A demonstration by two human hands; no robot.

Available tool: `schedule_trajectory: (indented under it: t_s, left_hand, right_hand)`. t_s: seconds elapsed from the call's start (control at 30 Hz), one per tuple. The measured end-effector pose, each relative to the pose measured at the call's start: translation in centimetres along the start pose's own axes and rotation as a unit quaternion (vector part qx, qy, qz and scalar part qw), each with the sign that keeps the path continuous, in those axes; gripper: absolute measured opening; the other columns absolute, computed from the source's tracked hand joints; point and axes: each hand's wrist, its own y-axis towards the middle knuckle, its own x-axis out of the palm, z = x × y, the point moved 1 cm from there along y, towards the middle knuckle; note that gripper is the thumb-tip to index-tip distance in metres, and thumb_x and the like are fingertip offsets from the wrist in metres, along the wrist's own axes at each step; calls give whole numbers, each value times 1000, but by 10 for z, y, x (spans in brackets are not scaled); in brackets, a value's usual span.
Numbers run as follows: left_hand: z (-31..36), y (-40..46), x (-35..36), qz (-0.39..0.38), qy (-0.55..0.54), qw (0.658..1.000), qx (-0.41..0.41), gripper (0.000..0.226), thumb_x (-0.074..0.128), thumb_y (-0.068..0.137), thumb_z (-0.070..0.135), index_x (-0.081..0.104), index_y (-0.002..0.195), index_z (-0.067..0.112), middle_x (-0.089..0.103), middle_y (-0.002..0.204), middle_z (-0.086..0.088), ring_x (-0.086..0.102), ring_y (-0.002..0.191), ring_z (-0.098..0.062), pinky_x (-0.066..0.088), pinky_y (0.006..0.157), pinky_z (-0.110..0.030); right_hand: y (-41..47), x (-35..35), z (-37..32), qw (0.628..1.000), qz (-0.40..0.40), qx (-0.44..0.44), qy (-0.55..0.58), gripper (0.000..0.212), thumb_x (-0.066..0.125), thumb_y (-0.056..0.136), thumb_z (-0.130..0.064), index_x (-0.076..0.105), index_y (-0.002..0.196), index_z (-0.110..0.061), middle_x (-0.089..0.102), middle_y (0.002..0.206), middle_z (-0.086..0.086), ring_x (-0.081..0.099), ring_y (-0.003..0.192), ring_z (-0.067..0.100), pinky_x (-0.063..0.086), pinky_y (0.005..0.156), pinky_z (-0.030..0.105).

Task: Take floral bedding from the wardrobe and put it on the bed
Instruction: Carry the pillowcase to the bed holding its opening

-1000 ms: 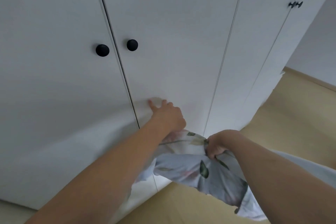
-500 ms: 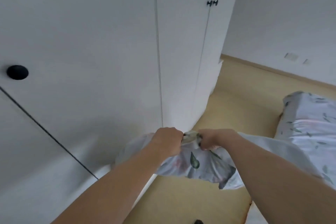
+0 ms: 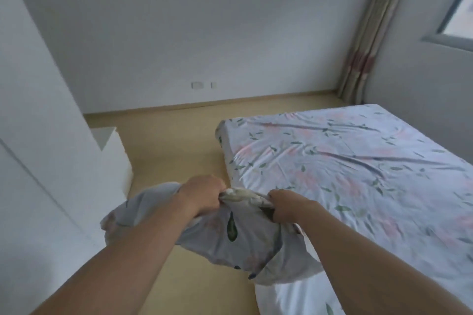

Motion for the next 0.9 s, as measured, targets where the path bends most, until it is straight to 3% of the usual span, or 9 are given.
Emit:
schedule_trajectory:
  t_s: [0.1, 0.23, 0.37, 0.47, 0.53, 0.63, 0.77, 0.9]
  left_hand:
    - [0, 65, -21, 10, 5, 999, 43, 18, 52, 79, 17, 66, 90, 20, 68, 94, -9, 64, 87, -30, 44, 65, -33]
    - [-15, 137, -43, 25, -16, 997, 65, 11, 54, 81, 16, 64, 80, 17, 68, 86, -9, 63, 81, -31, 44, 63, -33]
    - [-37, 210, -51, 29, -45, 995, 88, 12, 53, 83, 16, 63, 78, 20, 65, 86, -8, 59, 74, -27, 37, 62, -29]
    - [-65, 268, -56, 17, -67, 992, 105, 19, 49, 82, 14, 67, 84, 20, 68, 88, -6, 63, 80, -26, 45, 65, -32]
    - [-89, 309, -61, 10, -71, 991, 112, 23, 48, 82, 13, 68, 88, 21, 69, 90, -4, 64, 84, -25, 49, 69, -33]
    - [-130, 369, -73, -10, -39, 991, 128, 21, 47, 84, 13, 66, 86, 22, 67, 93, -4, 63, 84, -23, 47, 69, -32]
    - [-189, 455, -101, -16, 2, 990, 142, 24, 47, 85, 10, 67, 92, 22, 65, 102, -4, 61, 96, -25, 52, 82, -40]
    - [-232, 536, -125, -5, 77, 984, 162, 22, 46, 87, 9, 62, 87, 25, 64, 105, -6, 61, 90, -25, 47, 72, -35]
  right_hand:
    - [16, -16, 42, 994, -14, 77, 76, 50, 66, 69, -38, 49, 114, -24, 56, 112, 3, 59, 96, 24, 58, 76, 39]
    - [57, -37, 56, 991, 43, 97, 85, 72, 73, 60, -55, 45, 120, -26, 55, 113, -1, 57, 101, 23, 51, 83, 38]
    - [116, -60, 64, 984, 128, 125, 17, 53, 66, 69, -48, 46, 112, -24, 57, 108, 2, 59, 97, 26, 46, 75, 34]
    - [170, -90, 66, 980, 137, 144, 11, 24, 56, 77, -34, 49, 97, -25, 61, 104, 3, 62, 93, 28, 46, 73, 34]
    - [210, -116, 63, 979, 138, 147, -6, 15, 54, 77, -27, 52, 93, -26, 63, 102, 3, 63, 92, 28, 45, 72, 32]
    - [274, -151, 54, 982, 125, 143, -18, 19, 55, 77, -22, 57, 95, -24, 64, 103, 3, 63, 94, 26, 43, 70, 29]
    - [359, -205, 44, 982, 110, 150, 12, 25, 55, 75, -20, 61, 99, -24, 64, 103, 1, 63, 93, 25, 48, 72, 29]
    - [439, -253, 42, 981, 104, 162, 35, 20, 55, 75, -17, 63, 93, -20, 66, 96, 3, 64, 86, 24, 50, 68, 29]
